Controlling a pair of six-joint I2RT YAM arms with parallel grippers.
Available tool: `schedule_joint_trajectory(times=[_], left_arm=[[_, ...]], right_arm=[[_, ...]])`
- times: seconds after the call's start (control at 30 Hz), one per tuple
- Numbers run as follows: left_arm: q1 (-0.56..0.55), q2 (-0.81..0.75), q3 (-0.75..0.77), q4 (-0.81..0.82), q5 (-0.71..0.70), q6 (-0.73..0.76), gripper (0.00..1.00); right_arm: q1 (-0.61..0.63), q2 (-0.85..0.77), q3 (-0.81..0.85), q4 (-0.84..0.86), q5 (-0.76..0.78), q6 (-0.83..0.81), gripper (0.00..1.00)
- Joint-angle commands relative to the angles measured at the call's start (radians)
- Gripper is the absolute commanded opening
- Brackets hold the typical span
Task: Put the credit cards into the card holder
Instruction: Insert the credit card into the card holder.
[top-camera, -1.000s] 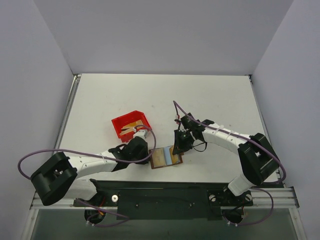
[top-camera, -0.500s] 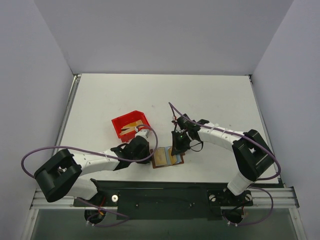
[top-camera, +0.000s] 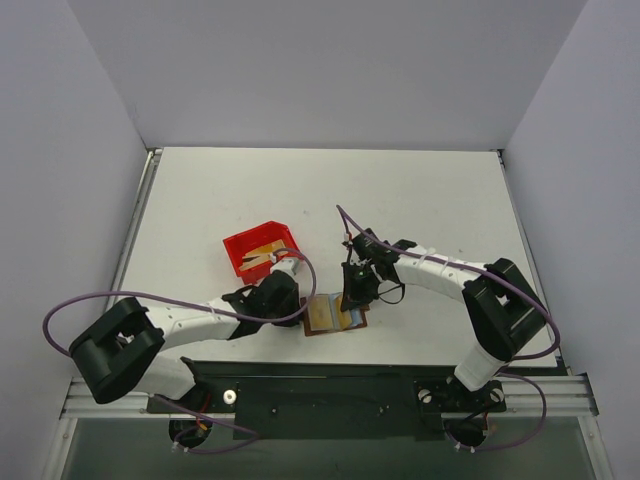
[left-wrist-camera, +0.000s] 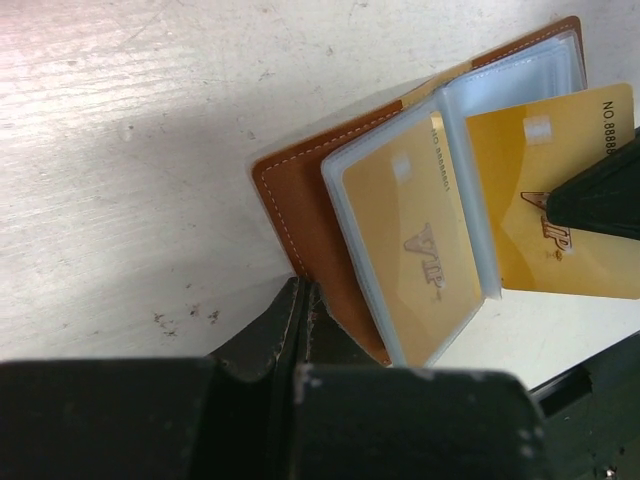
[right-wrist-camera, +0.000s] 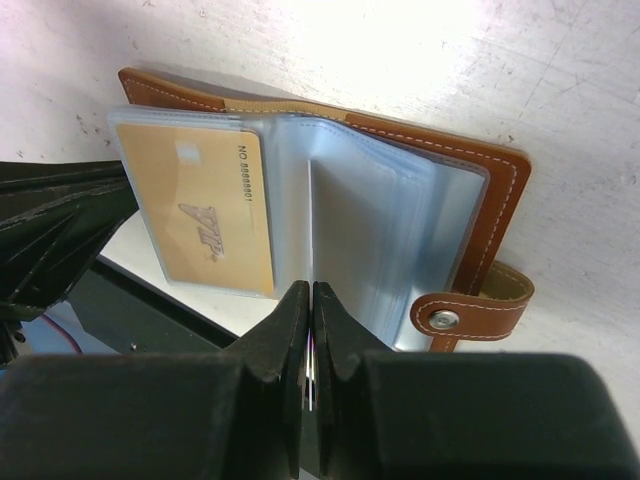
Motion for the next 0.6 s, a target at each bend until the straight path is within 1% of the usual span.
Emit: schedule_joint_trajectory(times=[0.0, 0.13, 0.27, 0.37, 0.57], left_arm=[[0.01, -0.055, 0.063, -0.084, -0.054, 0.03, 0.0], [0.013, -0.179, 0.128, -0.176, -0.106, 0.07, 0.0], [0.016, -0.227, 0.184, -0.198, -0.087, 0.1, 0.0], [0.016, -0.216, 0.196, -0.167, -0.042, 0.113, 0.0], [0.016, -0.094, 0.175, -0.06, 0.034, 0.122, 0.0]], right_arm=[[0.014, 0.016, -0.037, 0.041, 0.024, 0.02, 0.0], [0.014, 0.02, -0.04, 0.043, 0.025, 0.019, 0.0], [0.015, 0.022, -0.04, 0.043, 0.028, 0.017, 0.0], [0.014, 0.02, -0.04, 0.043, 0.031, 0.019, 0.0], [0.014, 0.025, -0.04, 0.043, 0.031, 0.017, 0.0]])
